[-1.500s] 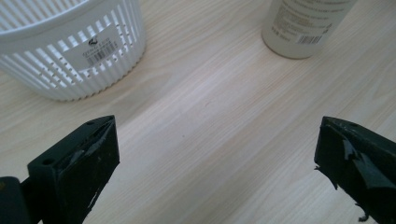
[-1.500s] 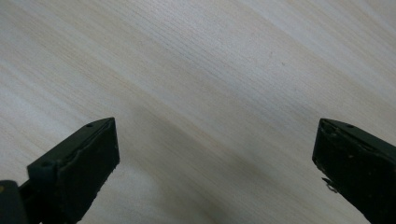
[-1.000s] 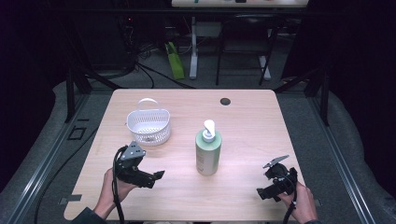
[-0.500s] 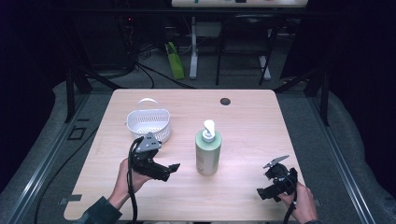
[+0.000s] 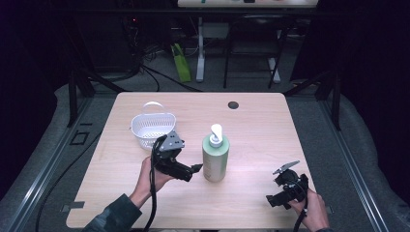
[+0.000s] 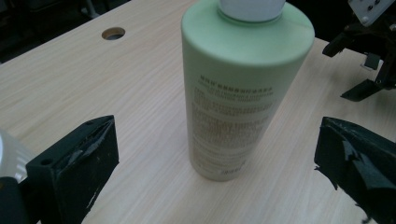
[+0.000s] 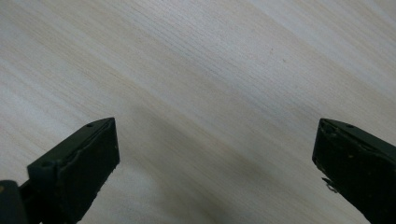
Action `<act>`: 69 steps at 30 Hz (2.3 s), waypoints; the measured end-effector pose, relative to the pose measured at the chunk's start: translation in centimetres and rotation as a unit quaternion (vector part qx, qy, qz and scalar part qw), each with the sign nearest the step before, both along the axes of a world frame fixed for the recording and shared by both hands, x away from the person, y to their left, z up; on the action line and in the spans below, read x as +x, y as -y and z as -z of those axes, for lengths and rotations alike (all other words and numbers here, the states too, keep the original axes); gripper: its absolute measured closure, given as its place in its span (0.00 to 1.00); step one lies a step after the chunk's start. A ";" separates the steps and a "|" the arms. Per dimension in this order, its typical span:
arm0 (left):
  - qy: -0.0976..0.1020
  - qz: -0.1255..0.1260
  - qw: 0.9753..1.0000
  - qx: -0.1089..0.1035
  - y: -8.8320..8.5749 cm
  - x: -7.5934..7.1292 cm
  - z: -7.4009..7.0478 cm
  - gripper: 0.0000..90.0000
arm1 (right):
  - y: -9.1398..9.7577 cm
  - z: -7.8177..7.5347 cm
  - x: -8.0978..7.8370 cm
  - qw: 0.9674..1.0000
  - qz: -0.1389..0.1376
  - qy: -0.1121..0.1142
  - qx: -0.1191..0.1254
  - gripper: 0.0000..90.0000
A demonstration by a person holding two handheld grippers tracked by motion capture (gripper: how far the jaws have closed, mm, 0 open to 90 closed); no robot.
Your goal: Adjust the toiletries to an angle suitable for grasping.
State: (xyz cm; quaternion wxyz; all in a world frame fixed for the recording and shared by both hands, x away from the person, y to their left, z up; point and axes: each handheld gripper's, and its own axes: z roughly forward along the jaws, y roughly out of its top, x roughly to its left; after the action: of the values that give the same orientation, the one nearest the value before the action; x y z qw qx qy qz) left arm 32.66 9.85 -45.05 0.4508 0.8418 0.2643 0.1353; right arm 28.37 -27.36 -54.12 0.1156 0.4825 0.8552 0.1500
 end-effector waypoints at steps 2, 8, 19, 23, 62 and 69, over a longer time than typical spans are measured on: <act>0.001 0.004 1.000 -0.003 0.5 0.2 0.0 0.00 | 0.0 0.0 0.0 1.000 -0.001 0.002 -0.002 0.00; 0.008 0.010 1.000 -0.010 2.0 0.7 -0.1 0.00 | 0.1 0.0 0.0 1.000 0.001 0.003 -0.001 0.00; 0.015 0.013 1.000 -0.017 3.7 1.8 0.3 0.00 | 0.2 -0.1 -0.1 1.000 0.003 0.003 -0.002 0.00; 0.015 0.015 1.000 -0.019 4.1 2.0 0.5 0.00 | 0.2 -0.1 -0.1 1.000 0.004 0.001 0.002 0.00; 0.017 0.027 0.999 -0.019 4.4 1.6 0.4 0.13 | 0.4 -0.1 -0.1 1.000 0.004 0.003 0.000 0.01; 0.012 0.019 1.000 -0.015 3.5 1.4 0.3 0.13 | 0.4 -0.1 -0.1 1.000 0.003 0.002 0.000 0.01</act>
State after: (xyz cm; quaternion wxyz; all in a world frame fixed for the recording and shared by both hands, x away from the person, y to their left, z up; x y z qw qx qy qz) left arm 34.06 6.35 -45.37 0.4690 0.8382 0.2445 0.1327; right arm 28.23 -27.73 -54.01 0.1183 0.4846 0.8535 0.1504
